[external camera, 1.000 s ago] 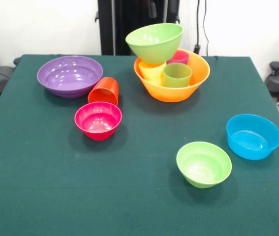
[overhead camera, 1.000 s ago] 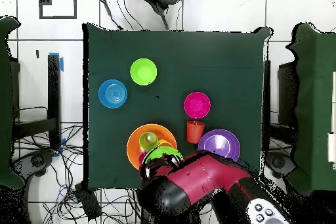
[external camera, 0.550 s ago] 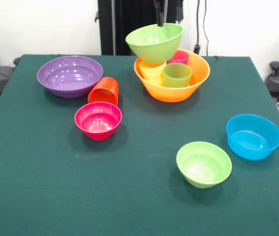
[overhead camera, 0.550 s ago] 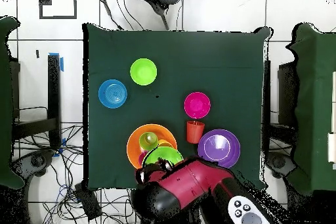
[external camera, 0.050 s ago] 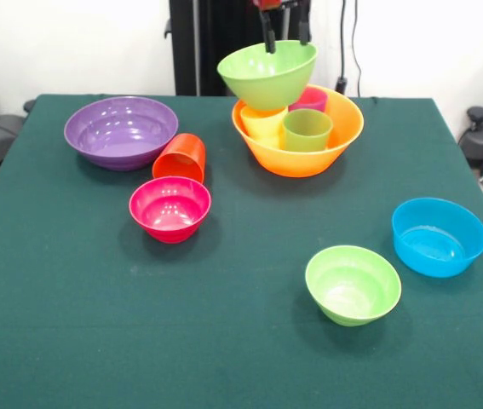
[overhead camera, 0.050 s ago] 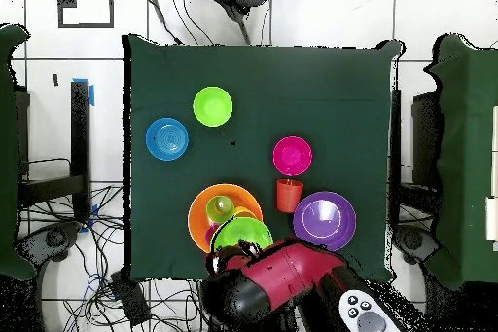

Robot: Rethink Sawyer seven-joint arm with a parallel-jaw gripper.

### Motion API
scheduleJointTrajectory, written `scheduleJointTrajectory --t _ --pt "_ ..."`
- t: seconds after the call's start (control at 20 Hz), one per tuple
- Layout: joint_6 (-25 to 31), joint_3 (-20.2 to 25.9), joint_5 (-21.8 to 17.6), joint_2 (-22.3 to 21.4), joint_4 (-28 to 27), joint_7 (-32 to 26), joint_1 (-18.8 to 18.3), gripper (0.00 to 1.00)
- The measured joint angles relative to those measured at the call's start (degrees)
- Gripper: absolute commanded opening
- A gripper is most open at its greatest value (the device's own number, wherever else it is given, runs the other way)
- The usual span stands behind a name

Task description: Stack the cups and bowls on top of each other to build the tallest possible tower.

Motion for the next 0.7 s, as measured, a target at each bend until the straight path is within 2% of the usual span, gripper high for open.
scheduleJointTrajectory --t 0.45,0.7 --pt "-0.1 -6.4 -1.9 3.3 -2.6 0.0 3.4 1.00" --pt "-0.1 -10.0 -3.6 6.8 -4.8 0.0 6.0 1.00"
